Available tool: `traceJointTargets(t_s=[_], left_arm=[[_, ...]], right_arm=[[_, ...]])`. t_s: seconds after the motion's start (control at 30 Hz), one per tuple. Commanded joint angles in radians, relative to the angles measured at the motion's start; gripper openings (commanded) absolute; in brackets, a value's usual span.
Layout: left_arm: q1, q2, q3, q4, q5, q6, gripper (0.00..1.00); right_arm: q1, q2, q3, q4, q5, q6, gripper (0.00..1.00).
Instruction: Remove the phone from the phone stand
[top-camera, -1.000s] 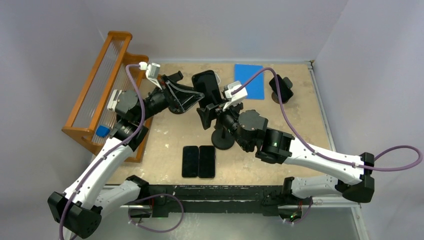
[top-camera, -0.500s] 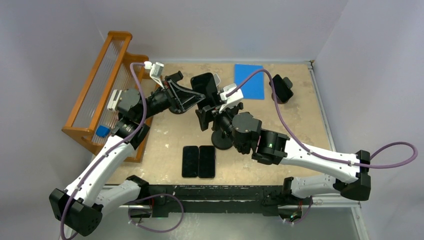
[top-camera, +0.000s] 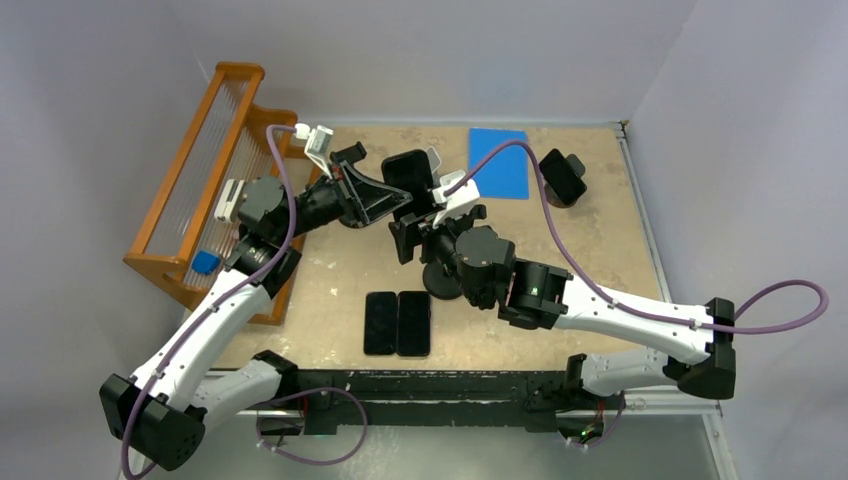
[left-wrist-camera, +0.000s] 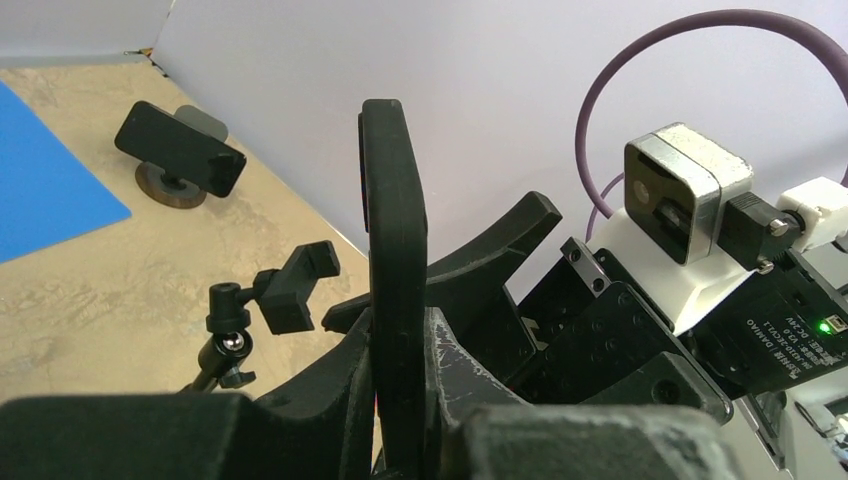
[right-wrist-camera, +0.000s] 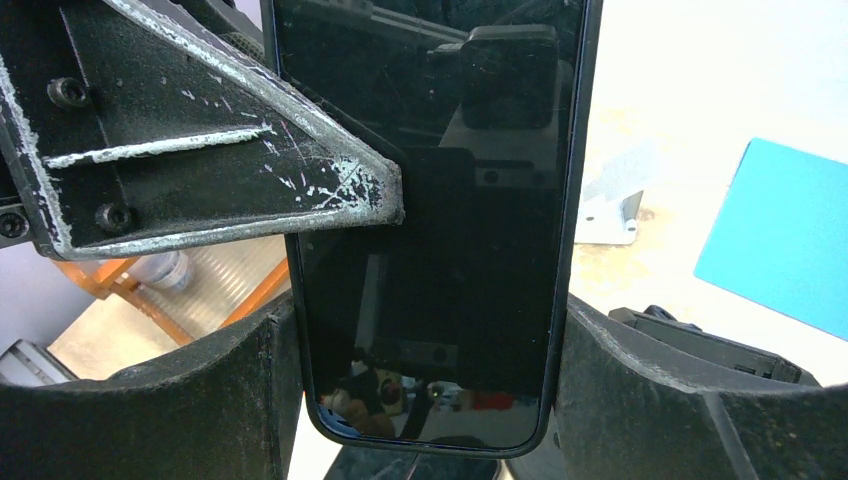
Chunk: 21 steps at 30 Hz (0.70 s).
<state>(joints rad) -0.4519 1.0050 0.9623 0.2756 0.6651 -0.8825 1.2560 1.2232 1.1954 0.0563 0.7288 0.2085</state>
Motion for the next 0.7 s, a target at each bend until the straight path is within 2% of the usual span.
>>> traceJointTargets(t_s=[0.0,0.07,0.23,0.3,0.33,0.5,0.67], left_arm=[[0.001,-0.028,-0.008,0.068,0.014,-0.008,0.0],[0.001,-0.034,-0.015,0.072,0.009,-0.008,0.0],[0.001,-0.058,-0.03,0.06,-0.02,0.002,0.0],[0.001,-0.073,-0.038,0.057,-0.031,0.004,0.0],[0.001,-0.079,-0.041,0.057,-0.037,0.004,0.0],[0.001,-0.101,-0.046,0.049,-0.045,-0.002,0.0],[0.001,-0.149,-0.047,0.008,-0.027,0.015,0.0]], right_arm=[[0.01,-0.039,0.023,0.106,-0.022,0.037,0.07],[0.011,-0.048,0.018,0.109,-0.041,0.044,0.22],[0.011,-0.071,0.02,0.094,-0.128,0.054,0.68],[0.011,-0.071,0.036,0.065,-0.172,0.058,0.9],[0.01,-0.07,0.044,0.049,-0.191,0.061,0.97],[0.01,-0.101,0.055,-0.022,-0.268,0.082,0.99],[0.01,-0.2,0.028,-0.053,-0.368,0.102,0.99]])
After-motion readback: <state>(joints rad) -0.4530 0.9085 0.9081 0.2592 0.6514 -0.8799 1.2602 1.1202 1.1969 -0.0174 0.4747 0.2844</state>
